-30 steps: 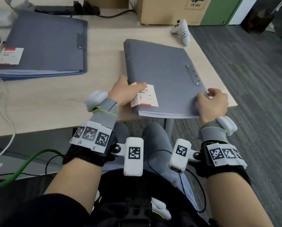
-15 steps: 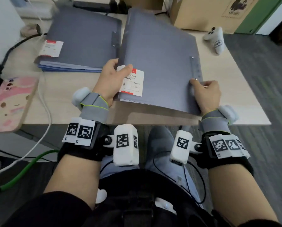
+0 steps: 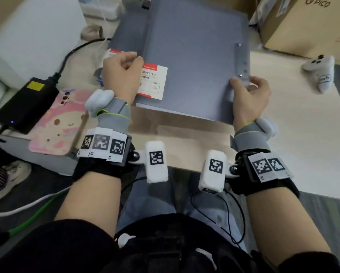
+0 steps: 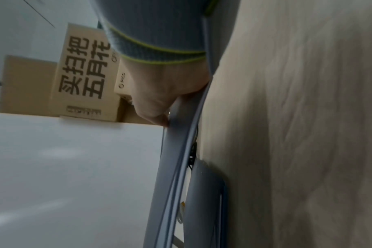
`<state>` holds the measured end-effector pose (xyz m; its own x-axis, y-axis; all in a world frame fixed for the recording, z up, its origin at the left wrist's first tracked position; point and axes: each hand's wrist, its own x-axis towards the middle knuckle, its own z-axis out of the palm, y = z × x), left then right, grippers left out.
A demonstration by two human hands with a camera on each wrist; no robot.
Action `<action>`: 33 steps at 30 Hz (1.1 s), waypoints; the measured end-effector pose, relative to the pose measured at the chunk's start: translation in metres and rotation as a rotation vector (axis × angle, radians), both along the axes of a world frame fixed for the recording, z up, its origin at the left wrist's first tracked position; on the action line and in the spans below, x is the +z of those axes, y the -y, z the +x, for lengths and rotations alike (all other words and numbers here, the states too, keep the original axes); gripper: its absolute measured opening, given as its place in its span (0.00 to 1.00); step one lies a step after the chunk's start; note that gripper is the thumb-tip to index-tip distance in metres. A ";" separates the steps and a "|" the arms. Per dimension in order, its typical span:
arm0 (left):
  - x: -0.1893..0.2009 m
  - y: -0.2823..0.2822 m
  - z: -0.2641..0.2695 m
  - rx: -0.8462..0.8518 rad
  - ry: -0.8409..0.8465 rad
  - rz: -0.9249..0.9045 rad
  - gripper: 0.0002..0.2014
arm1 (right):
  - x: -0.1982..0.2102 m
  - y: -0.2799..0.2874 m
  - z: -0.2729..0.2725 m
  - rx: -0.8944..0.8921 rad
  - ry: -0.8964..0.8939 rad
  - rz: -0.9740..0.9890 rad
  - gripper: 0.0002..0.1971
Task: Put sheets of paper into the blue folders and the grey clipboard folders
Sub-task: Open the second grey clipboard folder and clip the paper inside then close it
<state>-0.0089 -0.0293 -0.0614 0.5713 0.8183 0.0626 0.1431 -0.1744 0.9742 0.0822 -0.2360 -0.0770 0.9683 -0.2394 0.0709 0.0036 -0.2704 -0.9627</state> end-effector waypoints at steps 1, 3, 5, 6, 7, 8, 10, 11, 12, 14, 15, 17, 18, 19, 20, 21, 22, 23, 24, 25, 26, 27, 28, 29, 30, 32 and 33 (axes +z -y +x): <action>0.002 -0.007 -0.001 0.032 -0.023 0.033 0.15 | 0.000 -0.009 0.002 0.012 -0.001 0.001 0.29; 0.003 -0.023 -0.003 0.039 -0.066 0.114 0.16 | -0.003 -0.028 0.007 0.034 -0.009 0.006 0.27; 0.003 -0.036 -0.006 -0.020 -0.122 0.176 0.15 | -0.008 -0.043 0.011 0.045 -0.010 0.014 0.28; 0.002 -0.044 -0.006 -0.056 -0.137 0.177 0.14 | -0.009 -0.051 0.014 0.052 -0.019 0.019 0.27; 0.001 -0.053 -0.005 -0.083 -0.158 0.170 0.11 | -0.011 -0.059 0.017 0.063 -0.034 0.017 0.26; -0.001 -0.061 -0.004 -0.103 -0.186 0.172 0.08 | -0.013 -0.068 0.021 0.074 -0.050 0.008 0.24; -0.006 -0.075 0.000 -0.138 -0.224 0.177 0.07 | -0.017 -0.081 0.028 0.088 -0.079 -0.007 0.21; -0.010 -0.081 0.003 -0.148 -0.225 0.167 0.10 | -0.020 -0.087 0.032 0.092 -0.092 -0.008 0.21; -0.014 -0.085 0.005 -0.146 -0.214 0.151 0.14 | -0.023 -0.090 0.034 0.095 -0.096 -0.006 0.20; -0.019 -0.094 0.011 -0.110 -0.200 0.111 0.21 | -0.028 -0.098 0.038 0.117 -0.113 -0.021 0.19; -0.022 -0.098 0.013 -0.091 -0.195 0.097 0.21 | -0.029 -0.101 0.040 0.128 -0.124 -0.038 0.18; -0.025 -0.103 0.018 -0.063 -0.193 0.081 0.19 | -0.031 -0.106 0.043 0.147 -0.141 -0.069 0.17; -0.026 -0.105 0.020 -0.050 -0.191 0.077 0.17 | -0.032 -0.108 0.045 0.159 -0.147 -0.074 0.16; -0.025 -0.107 0.022 -0.045 -0.191 0.076 0.16 | -0.033 -0.109 0.046 0.175 -0.151 -0.082 0.16; -0.025 -0.108 0.023 -0.045 -0.194 0.082 0.15 | -0.034 -0.111 0.048 0.191 -0.156 -0.095 0.15; -0.026 -0.109 0.025 -0.048 -0.201 0.092 0.15 | -0.034 -0.112 0.048 0.206 -0.160 -0.111 0.14; -0.027 -0.111 0.026 -0.048 -0.206 0.106 0.14 | -0.034 -0.112 0.049 0.213 -0.161 -0.127 0.12; -0.028 -0.113 0.027 -0.046 -0.210 0.118 0.14 | -0.034 -0.113 0.050 0.218 -0.155 -0.145 0.11; -0.030 -0.114 0.028 -0.043 -0.213 0.127 0.15 | -0.034 -0.114 0.051 0.222 -0.147 -0.167 0.11; -0.030 -0.115 0.028 -0.043 -0.217 0.130 0.15 | -0.033 -0.115 0.051 0.228 -0.139 -0.189 0.11; -0.031 -0.116 0.029 -0.047 -0.216 0.128 0.15 | -0.033 -0.115 0.052 0.234 -0.143 -0.212 0.11; -0.030 -0.116 0.029 -0.054 -0.216 0.123 0.15 | -0.032 -0.117 0.051 0.242 -0.148 -0.239 0.09; -0.030 -0.116 0.030 -0.060 -0.219 0.121 0.16 | -0.031 -0.118 0.050 0.248 -0.157 -0.266 0.07; -0.029 -0.116 0.030 -0.065 -0.224 0.122 0.16 | -0.030 -0.119 0.049 0.252 -0.162 -0.290 0.07; -0.029 -0.117 0.030 -0.067 -0.229 0.124 0.16 | -0.031 -0.120 0.048 0.249 -0.161 -0.308 0.09; -0.028 -0.117 0.032 -0.074 -0.236 0.124 0.17 | -0.032 -0.121 0.048 0.244 -0.162 -0.326 0.14; -0.028 -0.117 0.032 -0.080 -0.238 0.115 0.17 | -0.033 -0.121 0.048 0.252 -0.172 -0.326 0.14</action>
